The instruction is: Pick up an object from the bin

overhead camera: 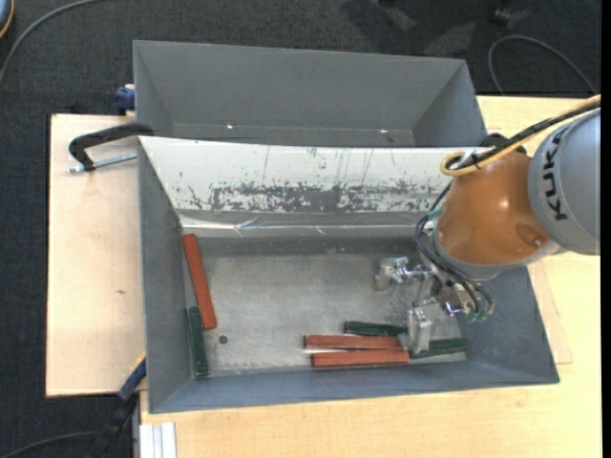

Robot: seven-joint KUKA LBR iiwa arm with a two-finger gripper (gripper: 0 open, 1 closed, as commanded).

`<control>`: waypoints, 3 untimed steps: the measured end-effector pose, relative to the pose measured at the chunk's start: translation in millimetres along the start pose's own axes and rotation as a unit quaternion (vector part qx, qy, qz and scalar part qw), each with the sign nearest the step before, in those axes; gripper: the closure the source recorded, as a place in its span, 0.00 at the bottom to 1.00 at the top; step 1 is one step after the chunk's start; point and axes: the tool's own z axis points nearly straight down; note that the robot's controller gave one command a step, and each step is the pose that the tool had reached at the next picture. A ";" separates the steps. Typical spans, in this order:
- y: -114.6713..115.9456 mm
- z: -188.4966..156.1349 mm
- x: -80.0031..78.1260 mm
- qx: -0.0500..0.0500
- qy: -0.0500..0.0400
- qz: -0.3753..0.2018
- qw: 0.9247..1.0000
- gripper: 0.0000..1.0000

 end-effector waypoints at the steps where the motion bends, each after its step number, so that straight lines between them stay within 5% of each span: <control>1: 22.2 -2.4 19.8 0.001 -0.002 -0.020 1.000 0.00; 2: 21.5 -1.9 19.7 0.001 -0.003 -0.019 1.000 1.00; 3: 0.4 -154.1 -10.9 0.004 -0.010 -0.038 0.999 1.00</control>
Offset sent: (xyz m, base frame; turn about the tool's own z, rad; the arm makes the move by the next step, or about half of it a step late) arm -0.0239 0.0168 0.0016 -0.0391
